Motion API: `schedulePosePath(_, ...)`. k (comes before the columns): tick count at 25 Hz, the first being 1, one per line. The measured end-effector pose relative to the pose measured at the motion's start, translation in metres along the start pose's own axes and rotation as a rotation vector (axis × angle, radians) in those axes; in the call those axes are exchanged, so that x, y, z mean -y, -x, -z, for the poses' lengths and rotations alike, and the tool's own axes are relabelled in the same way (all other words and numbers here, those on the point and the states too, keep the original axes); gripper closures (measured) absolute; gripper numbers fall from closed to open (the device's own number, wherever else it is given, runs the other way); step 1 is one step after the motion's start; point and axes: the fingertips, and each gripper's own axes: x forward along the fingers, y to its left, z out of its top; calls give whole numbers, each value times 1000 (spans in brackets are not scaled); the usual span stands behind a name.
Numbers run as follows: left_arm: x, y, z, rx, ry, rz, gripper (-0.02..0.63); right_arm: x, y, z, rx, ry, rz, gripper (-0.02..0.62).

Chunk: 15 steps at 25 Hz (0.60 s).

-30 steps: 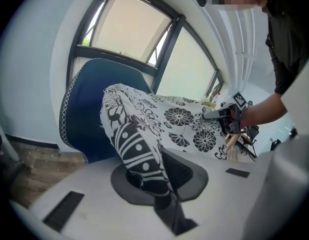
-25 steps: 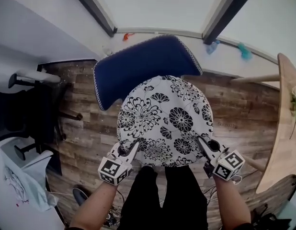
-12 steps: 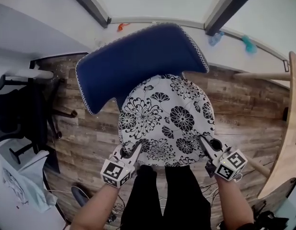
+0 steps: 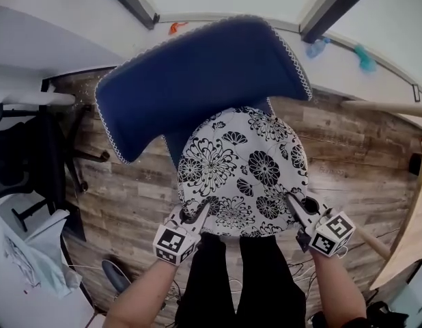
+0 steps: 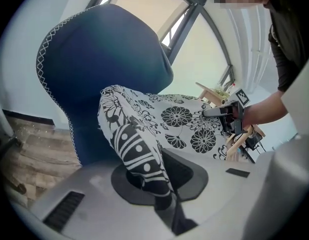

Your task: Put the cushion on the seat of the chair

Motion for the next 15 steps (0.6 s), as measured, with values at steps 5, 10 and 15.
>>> schedulePosePath(5, -6, -13, 12, -6, 14, -10, 575, 8, -10, 14, -35, 8, -12, 557)
schedulePosePath(10, -17, -19, 30, -9, 29, -33, 575, 24, -21, 28, -62, 2, -22, 557)
schedulePosePath(15, -27, -29, 50, -32, 38, -43, 575, 34, -31, 32, -88, -10, -16, 557)
